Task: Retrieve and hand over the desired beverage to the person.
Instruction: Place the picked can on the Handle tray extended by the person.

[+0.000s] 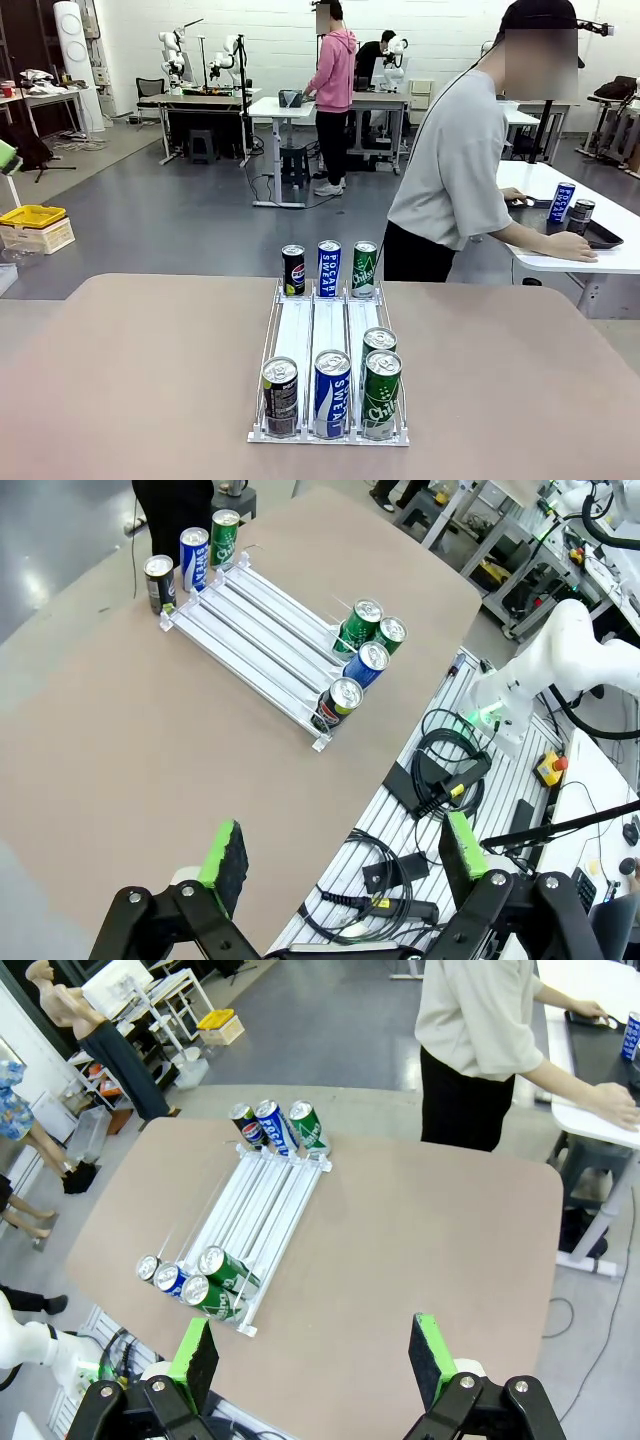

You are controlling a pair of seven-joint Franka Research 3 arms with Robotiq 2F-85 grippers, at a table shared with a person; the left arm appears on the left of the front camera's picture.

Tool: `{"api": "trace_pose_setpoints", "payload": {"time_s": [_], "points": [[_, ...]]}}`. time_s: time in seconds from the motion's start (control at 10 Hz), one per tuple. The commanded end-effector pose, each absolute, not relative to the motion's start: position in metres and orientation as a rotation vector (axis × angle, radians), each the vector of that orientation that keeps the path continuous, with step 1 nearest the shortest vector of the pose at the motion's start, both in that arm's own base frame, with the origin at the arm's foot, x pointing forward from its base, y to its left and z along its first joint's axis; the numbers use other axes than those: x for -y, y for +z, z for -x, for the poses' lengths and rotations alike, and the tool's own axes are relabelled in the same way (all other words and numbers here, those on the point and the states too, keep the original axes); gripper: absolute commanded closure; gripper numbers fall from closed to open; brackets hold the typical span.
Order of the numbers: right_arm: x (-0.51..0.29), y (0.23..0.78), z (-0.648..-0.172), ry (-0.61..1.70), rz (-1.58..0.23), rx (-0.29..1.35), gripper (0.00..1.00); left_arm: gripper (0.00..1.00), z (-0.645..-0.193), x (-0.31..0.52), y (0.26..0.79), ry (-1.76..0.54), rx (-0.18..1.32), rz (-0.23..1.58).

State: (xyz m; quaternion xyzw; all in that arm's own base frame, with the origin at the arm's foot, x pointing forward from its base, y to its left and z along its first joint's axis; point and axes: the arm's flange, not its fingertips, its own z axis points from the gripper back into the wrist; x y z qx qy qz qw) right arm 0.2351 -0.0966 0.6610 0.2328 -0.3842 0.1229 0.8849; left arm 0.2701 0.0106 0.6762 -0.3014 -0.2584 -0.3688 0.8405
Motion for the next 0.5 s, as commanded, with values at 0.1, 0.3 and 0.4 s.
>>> {"api": "trace_pose_setpoints", "payload": {"time_s": [0.1,0.3,0.4], "points": [[0.0959,0.6606,-0.2371,0.276,-0.515,0.803,0.00,0.00,-0.2713,-0.0094,0.6768,-0.788,0.553,0.648],[0.0959,0.6606,-0.2371,0.276,-0.515,0.803,0.00,0.00,-0.2713,-0.0094,0.6768,-0.788,0.553,0.648],[0.0959,0.6606,-0.2371,0.276,-0.515,0.803,0.00,0.00,-0.2713,-0.0094,0.6768,-0.788,0.553,0.648]]}}
